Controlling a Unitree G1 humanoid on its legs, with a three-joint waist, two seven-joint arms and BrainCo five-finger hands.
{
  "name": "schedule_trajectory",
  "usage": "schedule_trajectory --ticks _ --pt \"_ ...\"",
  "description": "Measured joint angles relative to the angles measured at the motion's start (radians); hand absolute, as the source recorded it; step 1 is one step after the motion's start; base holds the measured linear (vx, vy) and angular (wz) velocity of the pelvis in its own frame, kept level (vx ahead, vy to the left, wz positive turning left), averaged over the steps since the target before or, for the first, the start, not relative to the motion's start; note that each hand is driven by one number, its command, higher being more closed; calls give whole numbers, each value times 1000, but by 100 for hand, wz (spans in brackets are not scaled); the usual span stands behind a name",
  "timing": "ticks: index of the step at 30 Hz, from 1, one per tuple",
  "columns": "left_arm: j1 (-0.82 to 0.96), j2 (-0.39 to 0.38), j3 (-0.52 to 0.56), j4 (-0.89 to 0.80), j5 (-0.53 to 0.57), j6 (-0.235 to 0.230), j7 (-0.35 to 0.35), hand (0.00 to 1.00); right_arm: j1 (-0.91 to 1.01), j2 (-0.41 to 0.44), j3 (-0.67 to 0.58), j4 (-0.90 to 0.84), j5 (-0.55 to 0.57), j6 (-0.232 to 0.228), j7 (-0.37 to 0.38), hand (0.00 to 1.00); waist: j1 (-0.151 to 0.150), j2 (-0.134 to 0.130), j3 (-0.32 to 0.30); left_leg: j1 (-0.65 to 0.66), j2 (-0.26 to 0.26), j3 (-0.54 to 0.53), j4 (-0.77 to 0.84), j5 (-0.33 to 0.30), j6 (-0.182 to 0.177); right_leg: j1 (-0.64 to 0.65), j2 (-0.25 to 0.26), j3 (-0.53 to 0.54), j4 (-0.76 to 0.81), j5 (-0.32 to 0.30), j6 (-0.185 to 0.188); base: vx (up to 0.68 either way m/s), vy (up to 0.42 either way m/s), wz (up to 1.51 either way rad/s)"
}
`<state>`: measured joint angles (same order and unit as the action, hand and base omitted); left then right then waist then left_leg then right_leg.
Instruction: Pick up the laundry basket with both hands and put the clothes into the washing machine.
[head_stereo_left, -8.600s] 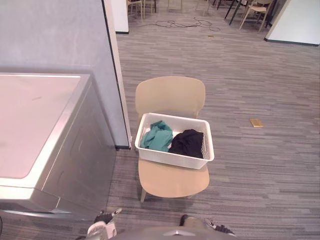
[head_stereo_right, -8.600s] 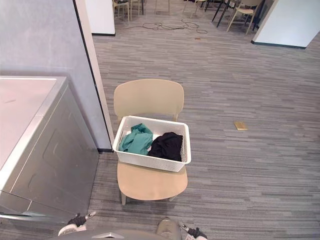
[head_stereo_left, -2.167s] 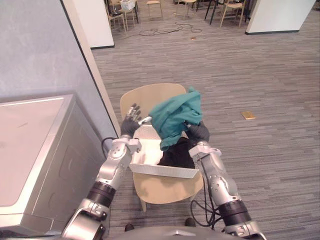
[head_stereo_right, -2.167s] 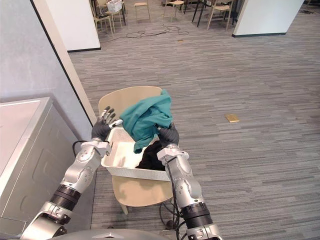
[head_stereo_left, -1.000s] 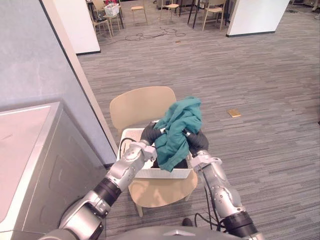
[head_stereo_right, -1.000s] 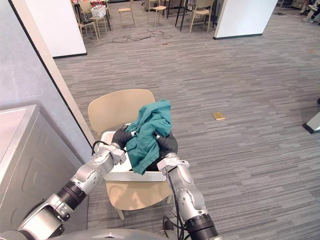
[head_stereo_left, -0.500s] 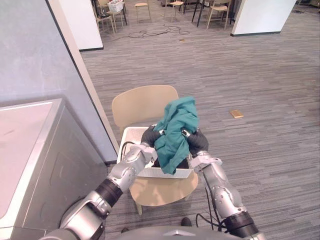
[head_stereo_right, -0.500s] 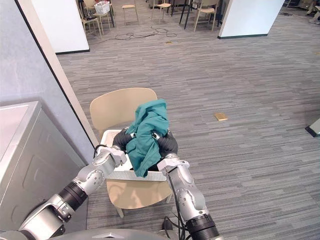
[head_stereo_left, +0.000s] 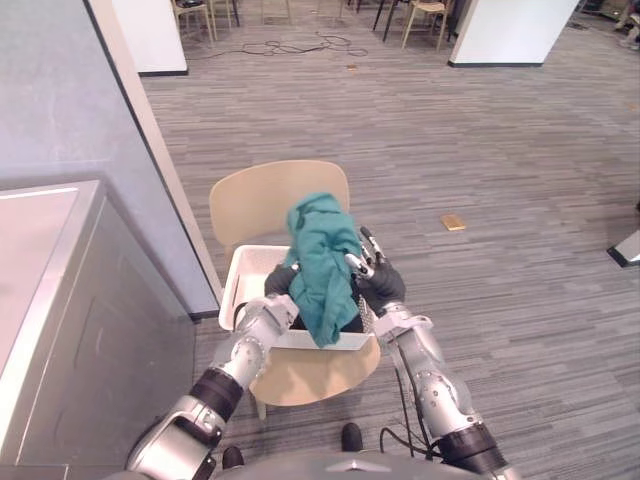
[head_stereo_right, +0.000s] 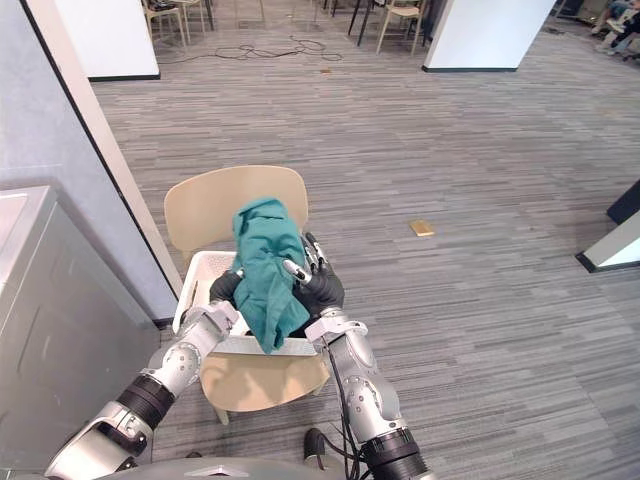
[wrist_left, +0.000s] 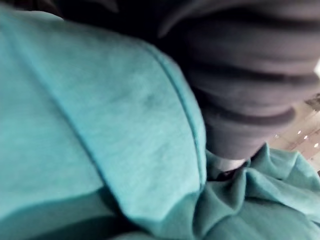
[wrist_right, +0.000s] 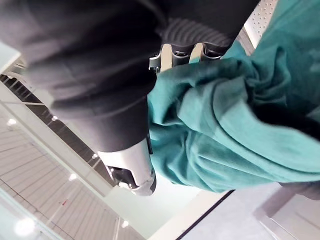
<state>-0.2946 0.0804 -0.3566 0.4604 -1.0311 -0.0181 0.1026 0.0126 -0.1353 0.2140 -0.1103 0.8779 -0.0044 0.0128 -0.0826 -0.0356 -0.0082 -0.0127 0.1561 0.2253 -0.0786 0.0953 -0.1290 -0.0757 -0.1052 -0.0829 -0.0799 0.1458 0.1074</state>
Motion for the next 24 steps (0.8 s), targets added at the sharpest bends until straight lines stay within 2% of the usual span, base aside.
schedule_trajectory --ticks 7,13,17,20,24 --pt "45 -15 160 -38 -56 -71 62 100 92 29 -106 -26 -1 -5 -17 0 1 -14 8 17 2 20 0 -10 -2 5 3 18 0 -1 1 -1 -2 -8" --pt "72 -51 269 -103 -77 -111 90 100 107 62 -149 -26 -12 -16 -41 0 1 -17 9 17 -1 19 -1 -10 -2 6 2 15 0 -6 8 0 0 0" --pt "84 -65 344 -135 -96 -144 113 100 145 92 -193 -26 -21 -19 -49 0 4 -16 8 18 -3 18 -2 -10 -2 7 -1 13 0 -9 11 0 0 0" --pt "84 -74 388 -138 -104 -151 116 100 148 94 -218 -26 -21 -20 -61 0 1 -13 6 18 -6 17 -2 -9 -1 8 -4 12 0 -8 11 0 0 0" --pt "162 -98 472 -221 -107 -165 125 100 192 124 -302 -23 -22 -33 -87 0 1 4 -7 16 -9 10 -6 -9 -1 10 -8 3 0 -10 11 0 0 3"
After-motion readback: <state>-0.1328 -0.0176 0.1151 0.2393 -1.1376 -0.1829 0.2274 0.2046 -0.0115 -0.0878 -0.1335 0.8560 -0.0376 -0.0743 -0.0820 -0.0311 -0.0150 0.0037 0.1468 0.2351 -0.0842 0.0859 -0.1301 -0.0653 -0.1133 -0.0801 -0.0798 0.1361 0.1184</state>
